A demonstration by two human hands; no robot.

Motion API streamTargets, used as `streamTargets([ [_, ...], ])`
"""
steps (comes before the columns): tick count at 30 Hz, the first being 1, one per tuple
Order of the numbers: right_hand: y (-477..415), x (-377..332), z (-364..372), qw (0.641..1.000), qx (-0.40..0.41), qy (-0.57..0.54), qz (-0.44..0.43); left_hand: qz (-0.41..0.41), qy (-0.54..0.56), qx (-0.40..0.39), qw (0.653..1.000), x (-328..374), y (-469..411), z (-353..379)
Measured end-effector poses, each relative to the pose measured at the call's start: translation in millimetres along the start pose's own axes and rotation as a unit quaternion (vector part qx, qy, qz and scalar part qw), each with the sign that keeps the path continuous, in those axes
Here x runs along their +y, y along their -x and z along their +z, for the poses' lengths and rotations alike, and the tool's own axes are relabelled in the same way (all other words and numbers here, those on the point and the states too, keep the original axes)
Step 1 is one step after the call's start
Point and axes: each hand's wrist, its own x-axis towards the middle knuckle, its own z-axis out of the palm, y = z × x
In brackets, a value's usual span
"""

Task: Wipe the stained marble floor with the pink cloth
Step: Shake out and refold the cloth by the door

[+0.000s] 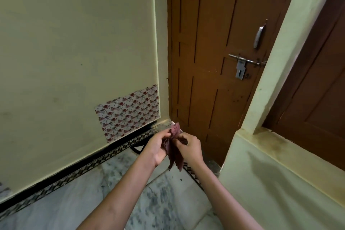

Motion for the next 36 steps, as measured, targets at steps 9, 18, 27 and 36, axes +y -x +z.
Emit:
streamTargets([
  [9, 0.8, -12.0, -24.3, 0.988, -0.019, -0.140, 0.053, 0.047, -0.092, 0.087, 0.991, 3.5, 15.1, -15.7],
  [18, 2.0, -46.5, -26.7, 0.981, -0.005, -0.188, 0.054, 0.203, -0.343, -0.001, 0.917, 27.9, 38.2, -12.7],
  [27, 4.5, -64.6, -35.1, 0.986, 0.046, -0.156, 0.039, 0.259, -0.450, 0.065, 0.852, 58.6, 41.8, -24.5],
  [36, 5.6, -88.4, -36.1, 0.986, 0.057, -0.159, 0.000, 0.221, -0.480, -0.053, 0.847, 40.9, 51.8, -13.1],
])
